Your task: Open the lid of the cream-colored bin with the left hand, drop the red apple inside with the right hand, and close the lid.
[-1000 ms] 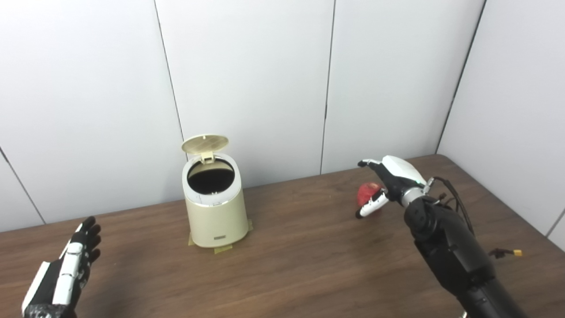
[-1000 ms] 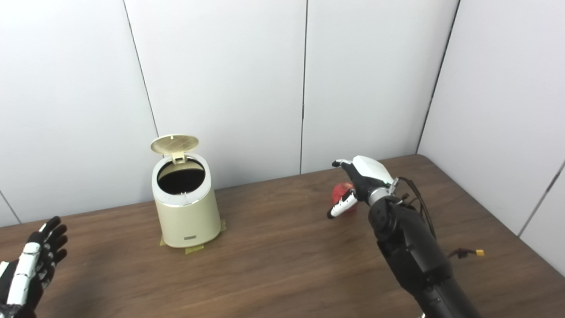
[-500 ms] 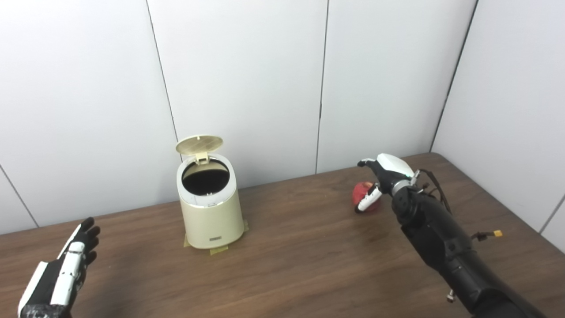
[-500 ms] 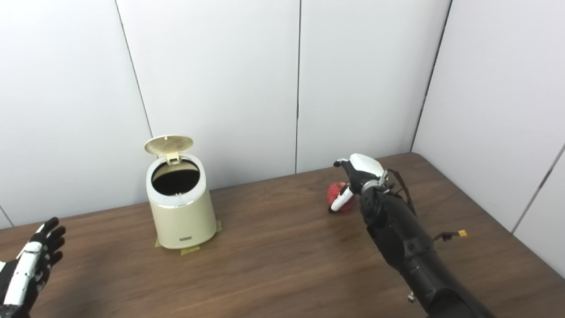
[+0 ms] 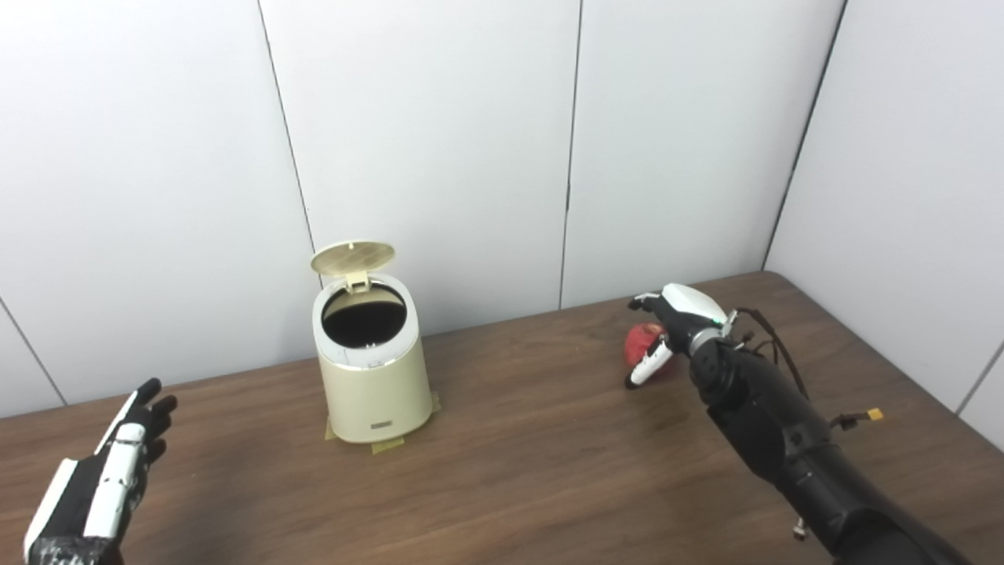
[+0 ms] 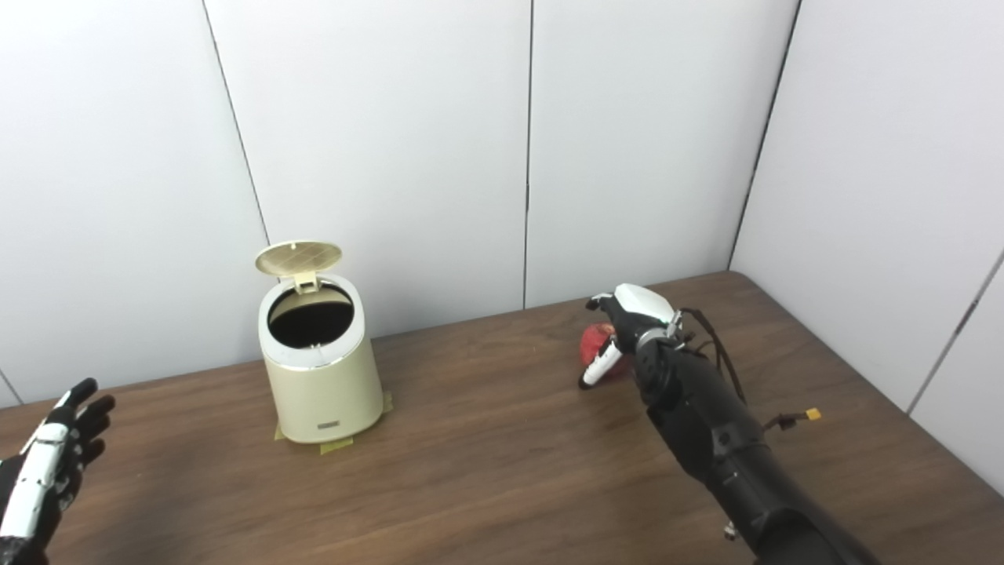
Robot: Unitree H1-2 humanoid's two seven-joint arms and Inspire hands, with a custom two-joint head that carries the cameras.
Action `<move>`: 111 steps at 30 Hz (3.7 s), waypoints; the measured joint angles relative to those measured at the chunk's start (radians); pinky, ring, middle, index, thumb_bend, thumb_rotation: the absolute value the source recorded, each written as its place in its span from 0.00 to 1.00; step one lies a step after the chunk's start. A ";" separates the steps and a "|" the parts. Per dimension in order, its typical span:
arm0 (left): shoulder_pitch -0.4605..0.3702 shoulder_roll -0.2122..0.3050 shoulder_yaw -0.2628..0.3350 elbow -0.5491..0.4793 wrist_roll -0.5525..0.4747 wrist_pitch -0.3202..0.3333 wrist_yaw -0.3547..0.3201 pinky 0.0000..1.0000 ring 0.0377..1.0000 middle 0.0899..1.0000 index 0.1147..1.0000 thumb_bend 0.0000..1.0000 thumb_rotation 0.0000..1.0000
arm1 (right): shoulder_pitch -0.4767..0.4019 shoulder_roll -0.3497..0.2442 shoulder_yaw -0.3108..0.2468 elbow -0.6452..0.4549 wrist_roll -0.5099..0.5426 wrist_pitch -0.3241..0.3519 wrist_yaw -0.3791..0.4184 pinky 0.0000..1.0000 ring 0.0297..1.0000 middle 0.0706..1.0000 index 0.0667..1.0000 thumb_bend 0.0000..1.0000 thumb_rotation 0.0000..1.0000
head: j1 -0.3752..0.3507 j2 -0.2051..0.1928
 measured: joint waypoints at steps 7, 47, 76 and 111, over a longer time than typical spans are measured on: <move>-0.002 -0.004 0.009 0.000 -0.003 0.018 0.016 1.00 0.98 0.96 1.00 0.35 1.00 | -0.003 -0.007 0.007 0.017 0.009 -0.019 -0.019 0.56 0.45 0.51 0.51 0.58 0.00 | 0.000 0.006; -0.001 -0.014 -0.006 0.063 -0.011 -0.088 0.012 1.00 0.99 0.98 1.00 0.37 0.99 | -0.072 0.214 0.027 -0.515 0.035 -0.090 -0.109 0.41 0.39 0.46 0.45 0.50 0.00 | 0.160 0.023; 0.045 -0.068 -0.026 0.090 0.028 -0.138 0.029 0.95 0.92 0.91 0.91 0.49 0.87 | -0.171 0.415 0.079 -0.228 0.067 -0.254 -0.178 0.38 0.39 0.46 0.46 0.50 0.00 | 0.367 0.018; 0.047 -0.068 -0.020 0.089 0.026 -0.139 0.024 0.93 0.90 0.90 0.90 0.45 0.83 | -0.196 0.448 0.127 -0.037 0.027 -0.329 -0.291 0.77 0.83 0.79 0.75 0.84 0.34 | 0.371 0.028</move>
